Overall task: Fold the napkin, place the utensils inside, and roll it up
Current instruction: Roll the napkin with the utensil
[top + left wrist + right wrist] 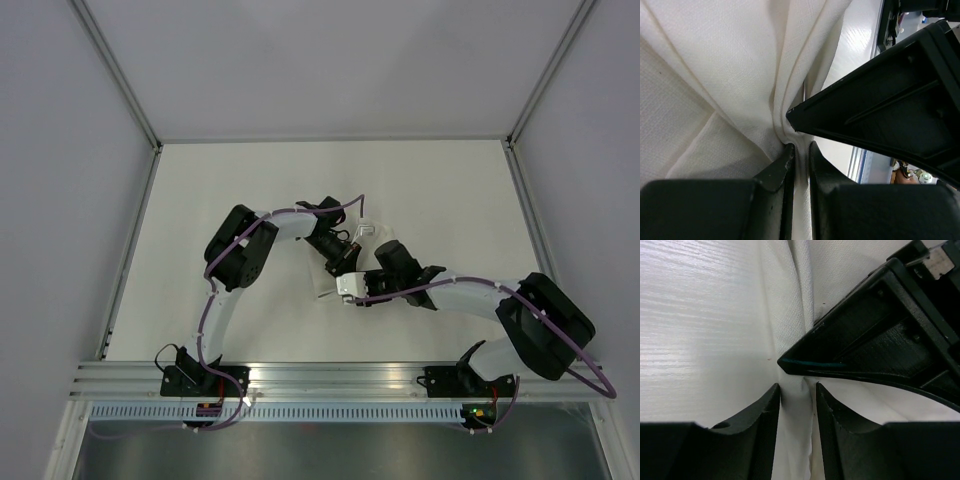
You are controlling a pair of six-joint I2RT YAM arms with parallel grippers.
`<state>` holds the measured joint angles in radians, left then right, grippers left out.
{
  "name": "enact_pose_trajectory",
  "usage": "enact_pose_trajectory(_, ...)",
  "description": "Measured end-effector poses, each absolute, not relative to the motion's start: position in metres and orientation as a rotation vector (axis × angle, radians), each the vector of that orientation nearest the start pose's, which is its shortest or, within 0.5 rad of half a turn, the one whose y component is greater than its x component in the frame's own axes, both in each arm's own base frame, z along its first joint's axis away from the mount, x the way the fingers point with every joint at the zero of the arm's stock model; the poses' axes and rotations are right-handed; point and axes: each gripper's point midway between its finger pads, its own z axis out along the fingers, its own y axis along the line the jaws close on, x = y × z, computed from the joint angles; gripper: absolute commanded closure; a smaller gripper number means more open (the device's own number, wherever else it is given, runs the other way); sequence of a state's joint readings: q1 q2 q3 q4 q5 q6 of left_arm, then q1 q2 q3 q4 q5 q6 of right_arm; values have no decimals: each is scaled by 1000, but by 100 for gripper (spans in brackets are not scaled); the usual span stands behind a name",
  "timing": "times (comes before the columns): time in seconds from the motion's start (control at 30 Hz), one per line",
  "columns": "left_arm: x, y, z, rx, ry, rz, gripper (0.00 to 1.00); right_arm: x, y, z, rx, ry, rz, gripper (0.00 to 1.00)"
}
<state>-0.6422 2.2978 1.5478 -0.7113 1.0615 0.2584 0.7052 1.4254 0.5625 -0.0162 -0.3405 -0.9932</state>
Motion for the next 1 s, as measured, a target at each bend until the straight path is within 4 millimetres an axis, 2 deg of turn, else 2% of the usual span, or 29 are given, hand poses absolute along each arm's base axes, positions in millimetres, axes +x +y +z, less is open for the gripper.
enact_pose_trajectory(0.13, 227, -353, 15, 1292, 2484, -1639, 98, 236, 235, 18, -1925, 1484, 292, 69)
enact_pose_trajectory(0.17, 228, -353, 16, 1289, 2486, -1639, 98, 235, 235, 18, -1934, 1487, 298, 72)
enact_pose_trajectory(0.2, 228, -352, 16, 1286, 2490, -1639, 98, 234, 235, 17, -1945, 1490, 301, 81)
enact_pose_trajectory(0.3, 228, -351, 16, 1283, 2497, -1637, 95, 232, 236, 17, -1976, 1494, 320, 88)
enact_pose_trajectory(0.47, 228, -351, 16, 1273, 2503, -1625, 78, 231, 236, 17, -2011, 1535, 382, 90)
enact_pose_trajectory(0.73, 237, -346, 19, 1230, 2483, -1488, 75, 236, 238, 19, -2040, 1633, 577, 92)
enact_pose_trajectory(0.83, 247, -341, 22, 1183, 2470, -1422, 73, 237, 238, 18, -2052, 1676, 682, 92)
enact_pose_trajectory(1.0, 275, -329, 34, 1057, 2404, -1308, 73, 225, 230, 15, -2071, 1769, 875, 92)
